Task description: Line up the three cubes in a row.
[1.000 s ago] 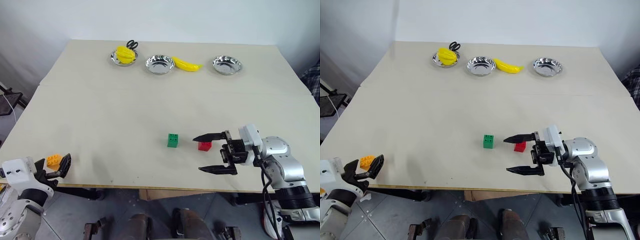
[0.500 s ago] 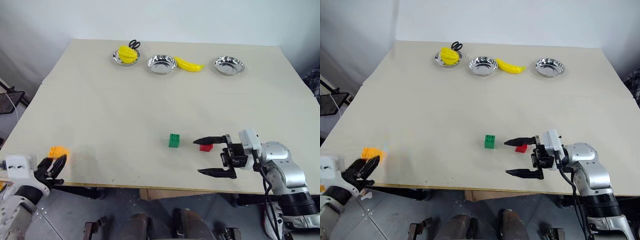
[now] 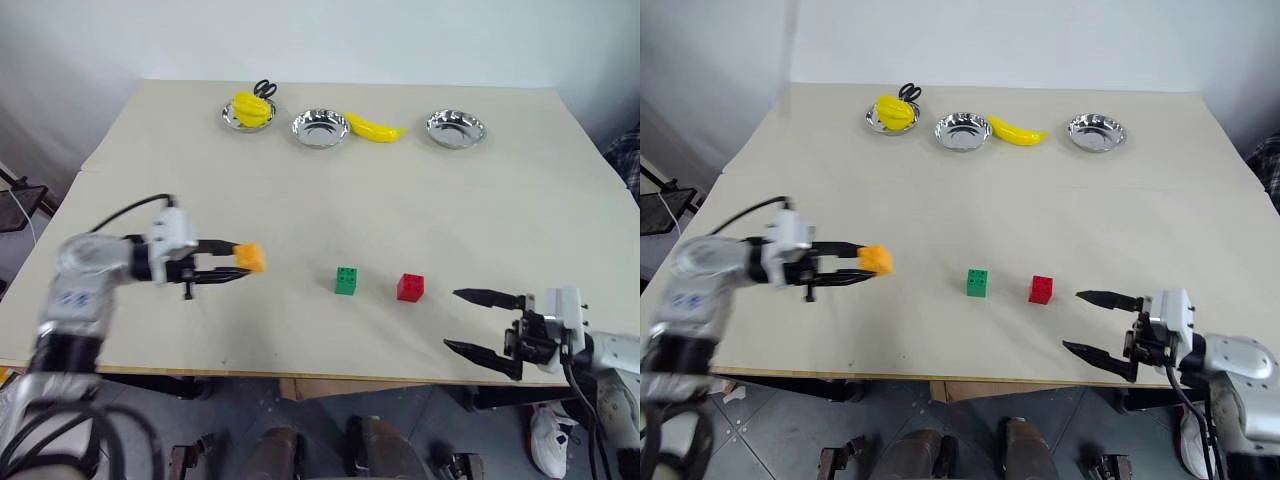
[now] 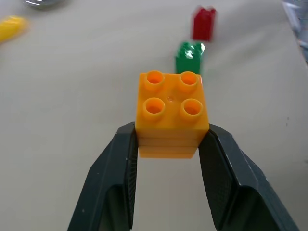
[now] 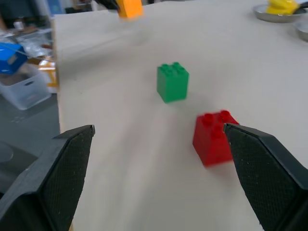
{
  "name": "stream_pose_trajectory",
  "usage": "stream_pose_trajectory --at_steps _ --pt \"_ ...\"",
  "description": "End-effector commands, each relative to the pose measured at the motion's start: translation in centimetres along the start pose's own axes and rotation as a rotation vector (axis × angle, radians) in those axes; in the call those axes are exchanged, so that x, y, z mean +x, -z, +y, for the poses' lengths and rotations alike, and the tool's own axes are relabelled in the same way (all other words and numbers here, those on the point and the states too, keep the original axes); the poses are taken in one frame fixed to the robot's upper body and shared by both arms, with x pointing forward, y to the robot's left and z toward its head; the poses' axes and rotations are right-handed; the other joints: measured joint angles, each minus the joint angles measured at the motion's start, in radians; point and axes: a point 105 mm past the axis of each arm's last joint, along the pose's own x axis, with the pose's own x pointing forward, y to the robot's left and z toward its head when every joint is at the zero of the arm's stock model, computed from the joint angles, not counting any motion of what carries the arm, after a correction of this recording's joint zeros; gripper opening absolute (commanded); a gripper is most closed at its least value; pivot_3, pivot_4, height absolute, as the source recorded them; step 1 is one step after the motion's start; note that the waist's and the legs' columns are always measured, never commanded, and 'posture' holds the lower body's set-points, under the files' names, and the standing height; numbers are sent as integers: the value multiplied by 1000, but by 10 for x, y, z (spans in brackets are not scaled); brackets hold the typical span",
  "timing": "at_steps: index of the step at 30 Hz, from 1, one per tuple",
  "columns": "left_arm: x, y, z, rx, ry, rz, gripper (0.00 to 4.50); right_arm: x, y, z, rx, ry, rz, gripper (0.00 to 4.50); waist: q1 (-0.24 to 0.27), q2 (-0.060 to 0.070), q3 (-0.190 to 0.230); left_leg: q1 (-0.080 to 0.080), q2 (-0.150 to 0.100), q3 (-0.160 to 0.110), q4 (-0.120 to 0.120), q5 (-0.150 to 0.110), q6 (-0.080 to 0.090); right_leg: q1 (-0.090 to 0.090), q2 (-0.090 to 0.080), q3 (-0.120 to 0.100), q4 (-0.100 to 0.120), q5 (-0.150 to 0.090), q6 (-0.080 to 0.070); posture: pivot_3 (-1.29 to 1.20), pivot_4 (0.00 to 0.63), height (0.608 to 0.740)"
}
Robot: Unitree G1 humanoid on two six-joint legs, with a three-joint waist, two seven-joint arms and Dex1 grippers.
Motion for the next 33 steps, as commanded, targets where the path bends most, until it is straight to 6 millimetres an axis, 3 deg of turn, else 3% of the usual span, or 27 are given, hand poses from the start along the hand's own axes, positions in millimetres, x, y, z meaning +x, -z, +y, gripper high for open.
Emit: stream_pose_trajectory --at_steps 1,6,13,33 --pt "15 12 10 13 77 57 1463 -3 -18 5 -75 45 -39 4500 -5 0 0 -1 0 0 0 0 0 -1 0 0 2 0 0 0 150 740" --pt "42 16 15 8 156 73 1463 -9 -19 18 -77 112 -30 4500 3 -2 0 -15 0 1 4 1 -1 -15 1 0 6 1 1 0 150 740" --pt "57 23 9 25 215 113 1463 -14 -20 24 -80 155 -20 4500 6 -3 0 -14 -1 1 6 2 0 -12 0 1 4 1 3 0 150 740" --pt "55 25 2 29 297 135 1463 0 -10 19 -72 126 -41 4500 6 -3 0 -14 -1 1 9 2 0 -13 0 0 12 1 3 0 150 740"
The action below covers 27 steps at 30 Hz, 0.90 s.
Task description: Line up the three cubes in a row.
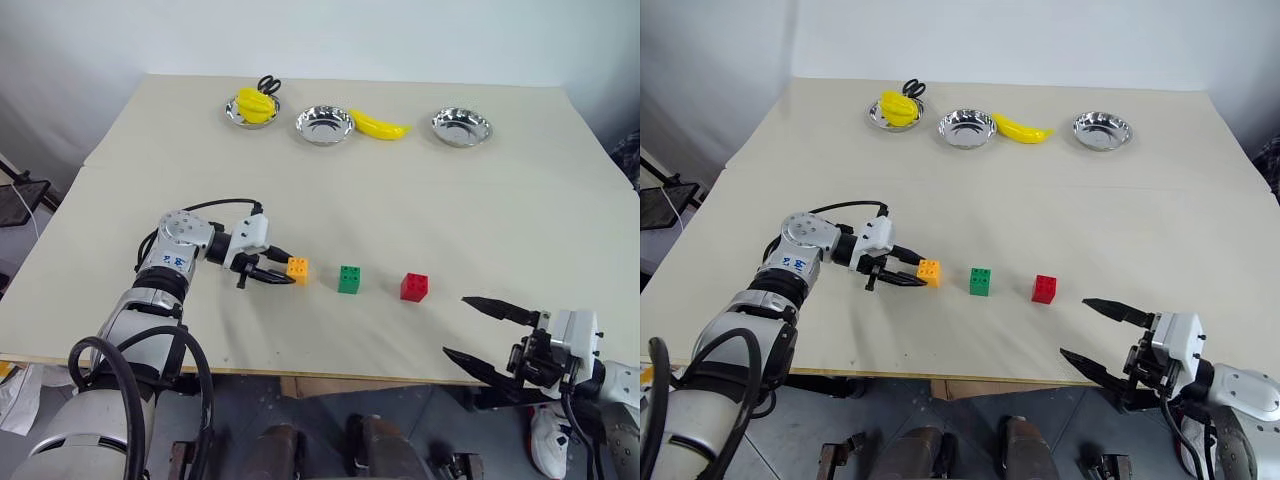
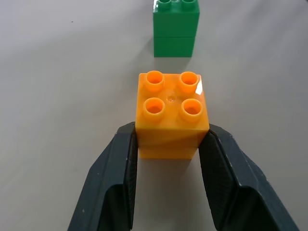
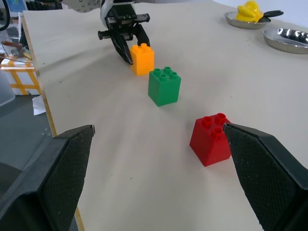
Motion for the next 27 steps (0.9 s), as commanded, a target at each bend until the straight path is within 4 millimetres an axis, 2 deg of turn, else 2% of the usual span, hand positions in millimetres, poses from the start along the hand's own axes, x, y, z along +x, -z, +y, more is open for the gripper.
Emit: stream_pose_trajectory --at_steps 1,8,12,16,17,21,24,27 --pt "-1 4 -7 -7 55 27 1463 1 -1 -1 -15 1 -20 4500 -1 0 0 0 0 0 0 0 0 0 0 0 0 0 0 0 150 740" --pt "-3 10 -4 -44 15 48 1463 4 1 -1 -16 -5 -25 4500 -1 0 0 0 0 0 5 0 0 0 0 1 1 0 0 0 150 740" --pt "-4 6 1 -25 -30 19 2780 4 1 -1 -17 -8 -27 4500 -1 0 0 0 0 0 7 0 0 0 0 1 2 0 0 0 150 740" --pt "-14 0 4 -6 -67 -33 4052 6 2 -1 -16 -16 -29 4500 0 0 0 -1 0 0 8 0 0 0 0 1 4 0 0 0 150 740" --pt "-20 -1 3 6 -76 -42 4348 7 2 -1 -16 -20 -29 4500 -1 0 0 -1 0 0 8 0 0 0 0 1 5 0 0 0 150 740" --pt "-52 0 -7 15 -109 -93 4348 5 3 -6 -21 -35 -22 4500 -7 0 0 0 0 0 7 0 0 -1 0 1 7 0 0 0 150 740" --pt "-88 13 -31 -22 -165 -79 4348 -4 5 -14 -23 -58 5 4500 -17 0 0 0 0 0 7 0 0 -1 0 2 8 0 0 0 150 740" --pt "-114 19 -51 -54 -243 -49 4348 -13 3 -27 -32 -60 16 4500 -25 0 0 0 0 0 7 -1 0 0 0 2 8 0 0 0 150 740"
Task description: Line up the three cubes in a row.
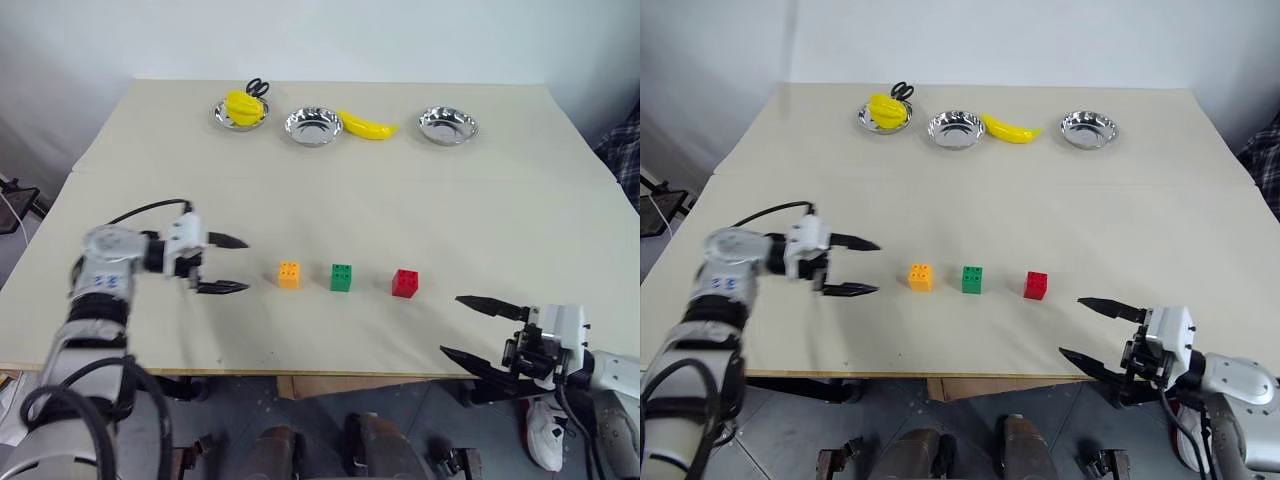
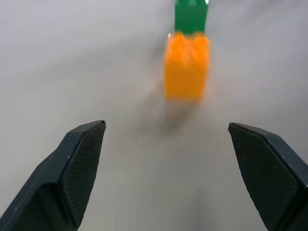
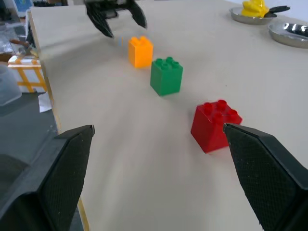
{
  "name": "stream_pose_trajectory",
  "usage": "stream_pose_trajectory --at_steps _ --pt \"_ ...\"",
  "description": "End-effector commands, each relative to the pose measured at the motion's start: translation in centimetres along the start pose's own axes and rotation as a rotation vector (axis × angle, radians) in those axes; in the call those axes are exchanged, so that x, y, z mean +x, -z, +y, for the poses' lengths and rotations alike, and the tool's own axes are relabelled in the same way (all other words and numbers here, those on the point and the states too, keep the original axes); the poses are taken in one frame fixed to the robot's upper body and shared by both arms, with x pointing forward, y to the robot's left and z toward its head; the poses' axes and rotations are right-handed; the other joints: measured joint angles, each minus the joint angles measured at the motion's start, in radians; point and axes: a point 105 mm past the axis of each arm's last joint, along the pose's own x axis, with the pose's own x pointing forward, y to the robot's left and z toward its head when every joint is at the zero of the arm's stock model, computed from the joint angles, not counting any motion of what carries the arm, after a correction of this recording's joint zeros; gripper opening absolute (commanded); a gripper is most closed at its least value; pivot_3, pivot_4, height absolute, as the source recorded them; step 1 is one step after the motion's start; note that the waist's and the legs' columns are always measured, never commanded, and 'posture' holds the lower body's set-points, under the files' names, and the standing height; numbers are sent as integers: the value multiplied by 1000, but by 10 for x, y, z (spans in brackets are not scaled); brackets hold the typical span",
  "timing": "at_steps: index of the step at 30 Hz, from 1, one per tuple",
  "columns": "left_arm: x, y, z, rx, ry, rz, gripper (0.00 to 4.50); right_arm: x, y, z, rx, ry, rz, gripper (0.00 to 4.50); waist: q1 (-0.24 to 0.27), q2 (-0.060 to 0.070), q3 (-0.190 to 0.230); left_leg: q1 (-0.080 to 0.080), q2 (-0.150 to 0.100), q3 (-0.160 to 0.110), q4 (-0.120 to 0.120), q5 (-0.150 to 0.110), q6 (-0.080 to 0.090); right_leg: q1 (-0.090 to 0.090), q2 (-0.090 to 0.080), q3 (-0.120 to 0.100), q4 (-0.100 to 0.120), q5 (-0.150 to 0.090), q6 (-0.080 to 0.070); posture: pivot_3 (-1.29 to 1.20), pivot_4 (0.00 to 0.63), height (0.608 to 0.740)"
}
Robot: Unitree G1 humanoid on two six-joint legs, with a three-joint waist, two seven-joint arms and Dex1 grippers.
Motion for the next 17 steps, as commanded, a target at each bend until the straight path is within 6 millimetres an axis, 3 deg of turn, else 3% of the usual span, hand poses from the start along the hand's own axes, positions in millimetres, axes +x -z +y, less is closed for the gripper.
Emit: stream_pose_trajectory --at_steps 1,5,13,17 --pt "-37 -12 -16 35 -33 -30 4348 -15 -10 -21 -52 6 6 4500 -4 0 0 0 0 0 0 0 0 0 0 0 0 0 0 0 150 740" --pt "-71 -10 -41 -16 -198 -5 4348 -34 -2 -47 -48 6 93 4500 0 0 0 1 0 0 0 -1 2 2 -2 1 -5 0 0 0 150 740" --pt "-89 7 -79 -115 -355 62 4348 -56 10 -78 -75 -10 203 4500 18 3 0 1 0 0 -1 -2 3 2 -2 2 -7 -1 -1 0 150 740" --pt "-86 6 -77 -100 -440 36 4348 -53 15 -83 -65 -26 191 4500 19 3 0 2 0 0 -2 -1 2 2 -2 2 -7 -1 -2 0 150 740"
